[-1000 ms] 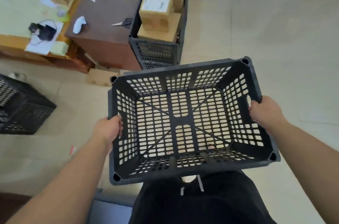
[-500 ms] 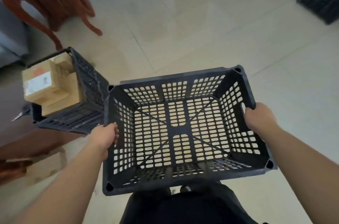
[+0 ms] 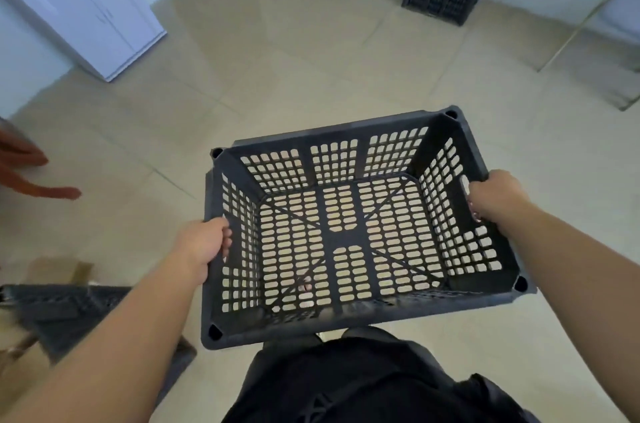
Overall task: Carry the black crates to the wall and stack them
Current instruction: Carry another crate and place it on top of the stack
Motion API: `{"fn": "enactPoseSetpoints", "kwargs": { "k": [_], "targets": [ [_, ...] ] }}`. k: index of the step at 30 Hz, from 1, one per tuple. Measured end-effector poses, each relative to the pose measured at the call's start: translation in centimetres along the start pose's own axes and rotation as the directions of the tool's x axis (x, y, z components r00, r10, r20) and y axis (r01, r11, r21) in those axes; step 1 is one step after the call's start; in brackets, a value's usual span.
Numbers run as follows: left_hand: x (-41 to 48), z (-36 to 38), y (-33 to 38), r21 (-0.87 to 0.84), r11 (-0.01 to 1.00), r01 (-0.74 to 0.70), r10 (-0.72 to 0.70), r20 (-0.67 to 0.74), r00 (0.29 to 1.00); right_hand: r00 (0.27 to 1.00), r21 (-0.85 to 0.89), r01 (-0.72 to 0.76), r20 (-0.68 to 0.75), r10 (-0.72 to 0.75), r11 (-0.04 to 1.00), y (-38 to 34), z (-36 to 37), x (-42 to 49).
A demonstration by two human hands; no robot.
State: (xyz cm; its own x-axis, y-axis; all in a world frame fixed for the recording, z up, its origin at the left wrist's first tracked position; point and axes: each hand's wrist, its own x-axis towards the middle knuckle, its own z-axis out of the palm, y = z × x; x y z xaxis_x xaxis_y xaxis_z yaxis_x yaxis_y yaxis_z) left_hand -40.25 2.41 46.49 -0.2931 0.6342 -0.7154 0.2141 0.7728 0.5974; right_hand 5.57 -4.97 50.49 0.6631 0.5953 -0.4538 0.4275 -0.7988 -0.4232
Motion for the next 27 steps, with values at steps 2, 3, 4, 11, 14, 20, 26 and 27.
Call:
{"fn": "enactPoseSetpoints", "kwargs": {
  "k": [2, 3, 4, 11, 14, 20, 26, 27],
  "targets": [
    [1.7, 0.7, 4.0, 0.073, 0.997, -0.033, 0.03, 0.047, 0.998, 0.998, 0.081, -0.059, -0.017, 0.061, 0.995, -1.3, -0.7, 0.7],
    [2.8, 1.1, 6.5, 0.105, 0.993, -0.063, 0.055, 0.074, 0.996, 0.995, 0.125, -0.097, -0.025, 0.101, 0.987, -2.0, -1.2, 1.2],
    [3.7, 1.7, 9.1, 0.129, 0.987, -0.101, 0.088, 0.104, 0.991, 0.99, 0.174, -0.129, -0.034, 0.137, 0.976, -2.6, -1.6, 1.9],
    [9.8, 8.9, 26.4, 0.244, 0.922, -0.299, 0.232, 0.269, 0.935, 0.945, 0.411, -0.254, -0.09, 0.316, 0.876, -5.5, -4.6, 7.2],
    [11.4, 13.4, 32.3, 0.293, 0.889, -0.352, 0.26, 0.309, 0.915, 0.927, 0.46, -0.264, -0.121, 0.354, 0.848, -6.7, -6.0, 11.1],
    [13.4, 21.5, 42.7, 0.311, 0.868, -0.386, 0.284, 0.325, 0.902, 0.918, 0.462, -0.308, -0.086, 0.387, 0.832, -9.3, -10.1, 22.6],
    [16.7, 26.0, 52.6, 0.28, 0.883, -0.377, 0.292, 0.3, 0.908, 0.94, 0.376, -0.264, -0.105, 0.324, 0.888, -17.7, -15.6, 32.5],
    [17.5, 26.6, 54.1, 0.281, 0.884, -0.373, 0.29, 0.295, 0.91, 0.942, 0.361, -0.258, -0.11, 0.316, 0.896, -19.2, -16.3, 34.0]
  ]
}}
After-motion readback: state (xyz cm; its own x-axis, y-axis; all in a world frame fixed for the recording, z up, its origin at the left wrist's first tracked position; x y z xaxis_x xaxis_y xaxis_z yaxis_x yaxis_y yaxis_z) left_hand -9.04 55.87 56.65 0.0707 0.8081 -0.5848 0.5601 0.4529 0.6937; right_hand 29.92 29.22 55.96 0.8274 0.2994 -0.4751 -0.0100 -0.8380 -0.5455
